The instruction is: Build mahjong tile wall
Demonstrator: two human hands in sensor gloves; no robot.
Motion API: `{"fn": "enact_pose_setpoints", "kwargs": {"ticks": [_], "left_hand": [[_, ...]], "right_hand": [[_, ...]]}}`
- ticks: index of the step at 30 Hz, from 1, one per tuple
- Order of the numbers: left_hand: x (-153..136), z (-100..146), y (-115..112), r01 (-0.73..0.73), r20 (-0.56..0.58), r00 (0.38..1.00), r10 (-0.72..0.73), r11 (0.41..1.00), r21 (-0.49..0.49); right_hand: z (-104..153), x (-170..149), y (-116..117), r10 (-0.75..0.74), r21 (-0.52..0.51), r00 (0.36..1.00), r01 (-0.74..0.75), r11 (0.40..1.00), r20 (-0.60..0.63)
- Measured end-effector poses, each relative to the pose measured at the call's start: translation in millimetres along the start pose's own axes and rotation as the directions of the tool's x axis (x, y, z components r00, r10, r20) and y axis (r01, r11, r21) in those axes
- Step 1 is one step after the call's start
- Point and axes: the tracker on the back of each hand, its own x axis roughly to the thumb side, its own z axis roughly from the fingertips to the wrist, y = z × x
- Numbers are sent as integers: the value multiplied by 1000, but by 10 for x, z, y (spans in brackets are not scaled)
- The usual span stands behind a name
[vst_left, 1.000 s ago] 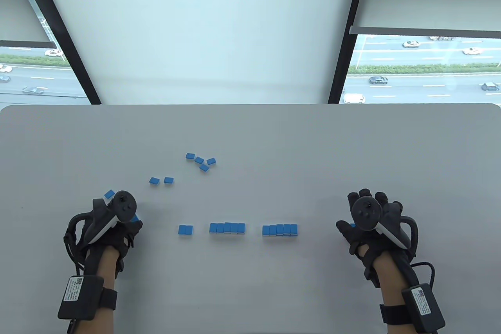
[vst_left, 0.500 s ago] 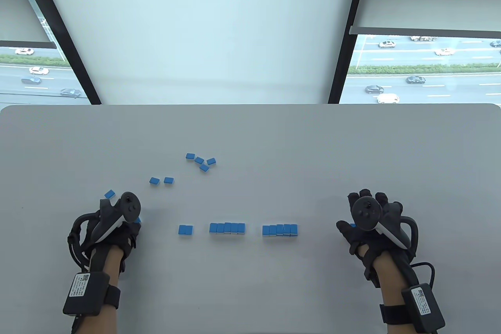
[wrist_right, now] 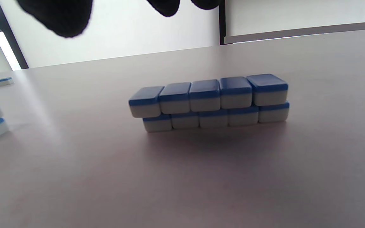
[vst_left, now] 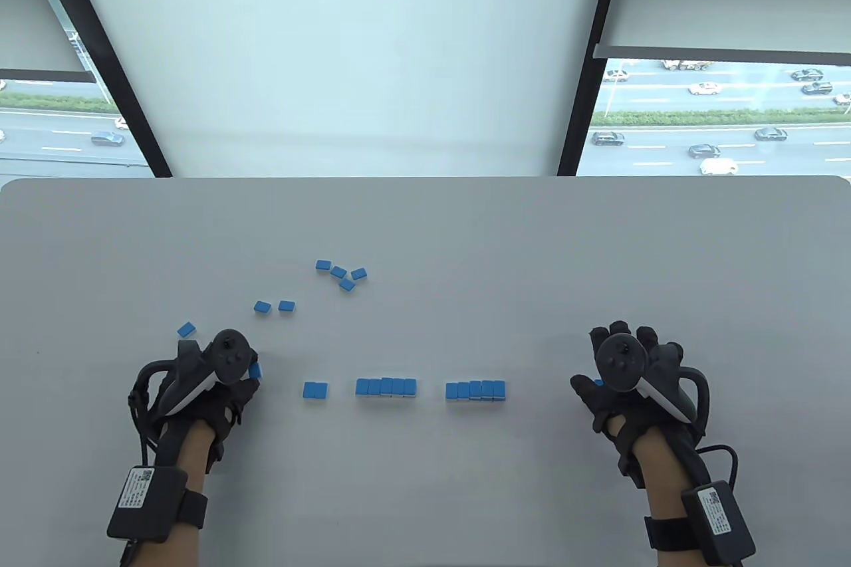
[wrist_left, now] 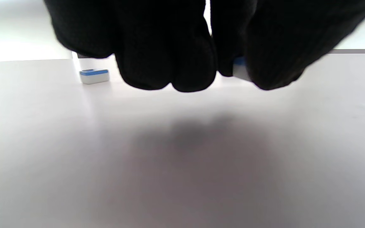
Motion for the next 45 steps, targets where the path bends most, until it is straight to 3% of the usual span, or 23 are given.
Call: {"fn": "enact_pose_setpoints", "kwargs": {"ticks": [7, 15, 31, 39, 43, 45], "left_hand": [[275, 13, -53, -13, 119, 993, 20, 999, -53], [451, 13, -96, 63, 161, 985, -54, 996, -56], [480, 23, -97, 81, 163, 984, -70, 995, -64], [435, 25, -114, 23, 133, 991, -3, 989, -145], [376, -6, -37, -48, 107, 992, 72, 976, -214], [355, -80, 52, -53, 113, 991, 73, 983, -178]], "right_hand": [[1, 3, -1, 0, 2, 1000, 0, 1000, 1], [3, -3, -5, -2, 3, 1000, 2, 1000, -1], [6, 1, -5, -3, 7, 1000, 3, 1000, 4], [13, -4, -31, -10, -7, 1000, 10, 1000, 8], [15, -16, -42, -14, -14, 1000, 14, 1000, 7], [17, -21, -44, -15, -15, 1000, 15, 1000, 5]]}}
